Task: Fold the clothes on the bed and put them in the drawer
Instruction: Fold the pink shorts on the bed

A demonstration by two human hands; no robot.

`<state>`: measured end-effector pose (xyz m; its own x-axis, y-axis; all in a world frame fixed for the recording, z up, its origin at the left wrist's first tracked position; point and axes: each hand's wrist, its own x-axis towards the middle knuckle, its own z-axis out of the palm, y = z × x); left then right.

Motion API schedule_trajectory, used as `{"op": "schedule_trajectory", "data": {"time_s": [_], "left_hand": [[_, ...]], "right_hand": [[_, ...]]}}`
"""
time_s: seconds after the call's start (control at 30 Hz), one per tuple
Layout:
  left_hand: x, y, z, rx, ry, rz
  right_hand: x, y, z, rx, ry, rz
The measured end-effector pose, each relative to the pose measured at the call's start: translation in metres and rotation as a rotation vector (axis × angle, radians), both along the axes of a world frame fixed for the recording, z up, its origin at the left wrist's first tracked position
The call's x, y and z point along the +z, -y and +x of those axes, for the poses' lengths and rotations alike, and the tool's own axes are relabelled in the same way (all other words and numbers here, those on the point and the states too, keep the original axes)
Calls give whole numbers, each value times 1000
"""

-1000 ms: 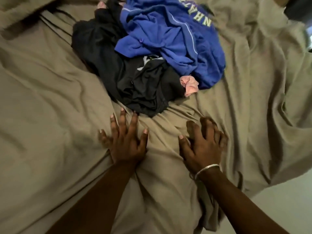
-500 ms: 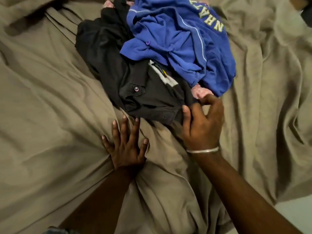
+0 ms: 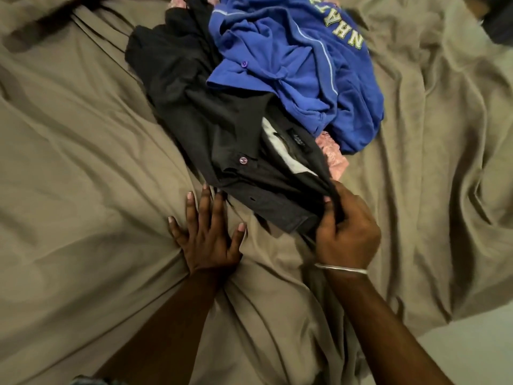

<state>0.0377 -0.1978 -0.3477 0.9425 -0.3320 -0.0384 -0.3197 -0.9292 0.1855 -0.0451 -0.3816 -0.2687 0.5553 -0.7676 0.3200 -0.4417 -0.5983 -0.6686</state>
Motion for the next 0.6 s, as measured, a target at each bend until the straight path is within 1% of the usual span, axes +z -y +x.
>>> {"op": "schedule_trajectory", "data": {"time_s": [0.07, 0.13, 0.17, 0.2, 0.23, 0.27, 0.3, 0.33, 0.37, 0.4, 0.43, 0.47, 0.5, 0.53, 0.57, 0.6], "left_hand": [[0, -1, 0, -3, 8, -6], [-1, -2, 2, -21, 11, -11], [-1, -2, 2, -33, 13, -16], [-1, -3, 1, -42, 19, -20], [1, -4, 0, -48, 29, -22], [2, -5, -1, -51, 39, -17], [3, -5, -1, -53, 43, -8], [5, -5, -2, -55, 46, -1], [6, -5, -2, -57, 46, 5], [7, -5, -2, -55, 43, 5], [8, -4, -1, -50, 36, 3], [8, -4, -1, -47, 30, -1], [8, -4, -1, -47, 19, -5], [7, -4, 0, -48, 16, -10], [7, -4, 0, -49, 11, -12], [6, -4, -1, -53, 18, -11]], "right_hand": [[3, 3, -20, -29, -1, -5], [0, 1, -30, 91, -101, 36], [-3, -3, -32, 178, -152, 91], [-3, -7, -32, 262, -167, 141], [1, -10, -27, 299, -131, 180], [6, -9, -18, 277, -67, 217], [9, -5, -6, 183, 17, 251], [12, 1, 10, 35, 100, 284], [13, 11, 26, -114, 135, 320], [12, 23, 43, -208, 89, 364], [5, 35, 57, -226, -31, 395], [1, 42, 68, -200, -184, 384], [-1, 45, 75, -155, -290, 332], [1, 47, 78, -126, -311, 272], [5, 49, 77, -132, -256, 226], [10, 51, 73, -175, -154, 194]]}}
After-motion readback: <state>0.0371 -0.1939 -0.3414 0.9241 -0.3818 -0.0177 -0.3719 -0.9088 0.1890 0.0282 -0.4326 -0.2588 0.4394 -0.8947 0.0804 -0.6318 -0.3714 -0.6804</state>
